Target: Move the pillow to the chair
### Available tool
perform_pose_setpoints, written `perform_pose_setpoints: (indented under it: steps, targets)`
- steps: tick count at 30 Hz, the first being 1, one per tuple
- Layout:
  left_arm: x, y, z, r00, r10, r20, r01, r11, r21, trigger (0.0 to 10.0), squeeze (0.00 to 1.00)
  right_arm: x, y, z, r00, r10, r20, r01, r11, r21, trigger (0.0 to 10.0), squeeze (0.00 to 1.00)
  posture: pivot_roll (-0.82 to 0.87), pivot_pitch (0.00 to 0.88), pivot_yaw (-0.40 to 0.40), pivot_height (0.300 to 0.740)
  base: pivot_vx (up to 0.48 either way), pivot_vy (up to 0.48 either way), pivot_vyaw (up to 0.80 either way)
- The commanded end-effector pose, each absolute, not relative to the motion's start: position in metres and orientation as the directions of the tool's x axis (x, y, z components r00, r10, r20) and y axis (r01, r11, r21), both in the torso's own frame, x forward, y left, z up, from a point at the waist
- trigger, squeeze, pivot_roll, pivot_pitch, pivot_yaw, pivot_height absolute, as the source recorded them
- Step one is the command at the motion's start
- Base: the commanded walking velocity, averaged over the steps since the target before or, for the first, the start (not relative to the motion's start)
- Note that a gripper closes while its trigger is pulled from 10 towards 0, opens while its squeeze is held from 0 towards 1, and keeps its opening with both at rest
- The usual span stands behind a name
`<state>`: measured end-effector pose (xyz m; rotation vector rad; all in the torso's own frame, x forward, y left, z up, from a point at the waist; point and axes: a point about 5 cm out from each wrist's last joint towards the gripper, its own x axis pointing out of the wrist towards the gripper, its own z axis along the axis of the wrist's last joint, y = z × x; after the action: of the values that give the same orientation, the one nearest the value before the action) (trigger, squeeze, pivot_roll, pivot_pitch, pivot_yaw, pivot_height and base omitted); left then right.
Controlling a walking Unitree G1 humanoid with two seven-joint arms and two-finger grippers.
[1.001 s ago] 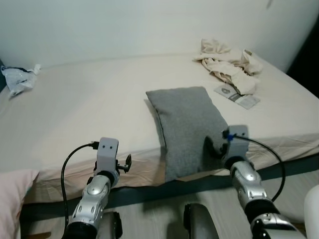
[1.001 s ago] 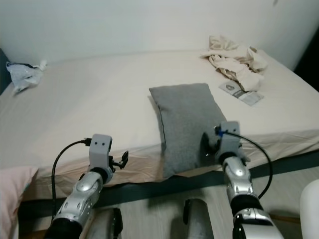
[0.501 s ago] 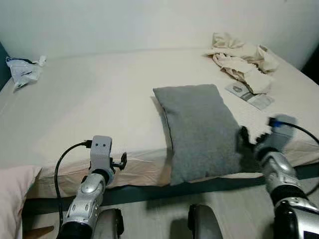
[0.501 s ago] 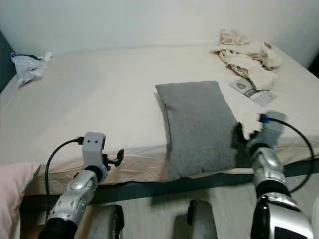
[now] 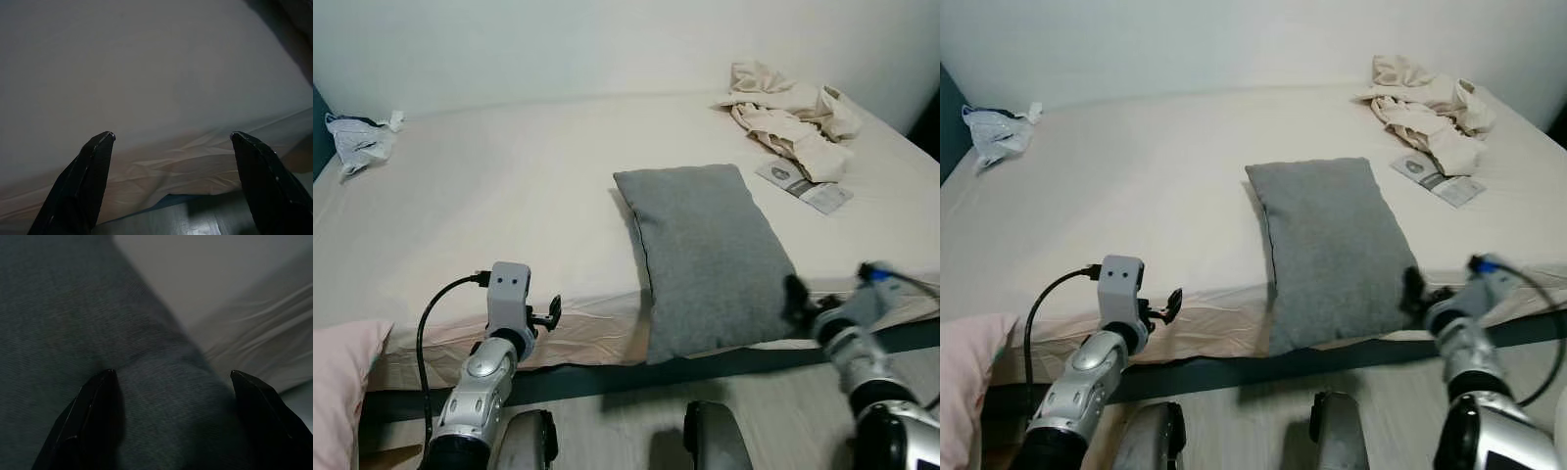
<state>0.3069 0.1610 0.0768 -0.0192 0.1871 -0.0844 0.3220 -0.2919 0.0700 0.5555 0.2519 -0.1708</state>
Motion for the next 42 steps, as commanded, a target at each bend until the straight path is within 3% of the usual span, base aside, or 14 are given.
perform_pose_setpoints:
  steps: [1,8,13,14,17,18,29,35,37,38,39,42]
  targets:
    - [0.305,0.162,0.076,0.979,-0.076,-0.191,0.074,0.997,-0.018,10.0,0.00,0.320,-0.271,0.056,0.955,0.018,-0.297,0.164,0.800,0.577,10.0,0.02,0.06,0.145,0.016,0.577,0.000,0.000,0.00]
    - [0.302,0.165,0.077,0.982,-0.050,-0.184,0.053,0.999,0.008,10.0,0.00,0.323,-0.228,0.045,0.923,0.225,-0.314,0.006,0.804,0.595,10.0,0.00,0.06,0.148,0.004,0.577,0.000,0.000,0.00]
    - [0.302,0.166,0.077,0.983,-0.037,-0.182,0.040,0.999,0.014,10.0,0.00,0.328,-0.213,0.048,0.922,0.285,-0.263,-0.040,0.746,0.665,10.0,0.00,0.06,0.147,0.004,0.577,0.000,0.000,0.00]
    - [0.303,0.165,0.078,0.983,-0.033,-0.180,0.036,0.999,0.014,10.0,0.00,0.331,-0.202,0.050,0.921,0.315,-0.228,-0.054,0.684,0.728,4.9,0.00,0.06,0.147,0.005,0.577,0.000,0.000,0.00]
    - [0.303,0.164,0.078,0.983,-0.032,-0.179,0.036,0.999,0.015,10.0,0.00,0.331,-0.199,0.049,0.922,0.314,-0.227,-0.046,0.672,0.739,4.9,0.00,0.06,0.147,0.005,0.577,0.000,0.000,0.00]
    - [0.304,0.161,0.079,0.983,-0.044,-0.177,0.048,0.999,0.017,10.0,0.00,0.331,-0.197,0.047,0.924,0.285,-0.255,0.007,0.654,0.757,0.0,0.00,0.06,0.146,0.006,0.577,0.000,0.000,0.00]
    - [0.304,0.152,0.078,0.979,-0.079,-0.185,0.084,0.996,0.016,10.0,0.00,0.337,-0.206,0.057,0.950,0.223,-0.220,0.030,0.635,0.772,0.0,0.00,0.05,0.139,0.012,0.577,0.000,0.000,0.00]
    - [0.304,0.147,0.074,0.966,-0.126,-0.225,0.120,0.992,-0.038,10.0,0.00,0.352,-0.190,0.084,0.934,0.351,-0.071,-0.157,0.579,0.800,0.0,0.00,0.04,0.129,0.017,0.577,0.000,0.000,0.00]
    - [0.304,0.142,0.070,0.949,-0.172,-0.266,0.131,0.978,-0.164,10.0,0.00,0.357,-0.170,0.104,0.871,0.488,0.054,-0.334,0.509,0.793,0.0,0.00,0.04,0.124,0.018,0.577,0.000,0.000,0.00]
    - [0.304,0.142,0.070,0.949,-0.172,-0.266,0.131,0.978,-0.164,10.0,0.00,0.357,-0.170,0.104,0.871,0.488,0.054,-0.334,0.509,0.793,0.0,0.00,0.04,0.124,0.018,0.577,0.000,0.000,0.00]
    - [0.306,0.138,0.071,0.937,-0.206,-0.282,0.112,0.943,-0.315,10.0,0.00,0.357,-0.156,0.121,0.801,0.578,0.156,-0.462,0.431,0.775,0.0,0.00,0.03,0.120,0.018,0.577,0.000,0.000,0.00]
    - [0.309,0.133,0.075,0.928,-0.256,-0.270,0.097,0.867,-0.490,10.0,0.00,0.354,-0.147,0.133,0.749,0.623,0.225,-0.534,0.366,0.762,0.0,0.00,0.03,0.120,0.018,0.577,0.000,0.000,0.00]
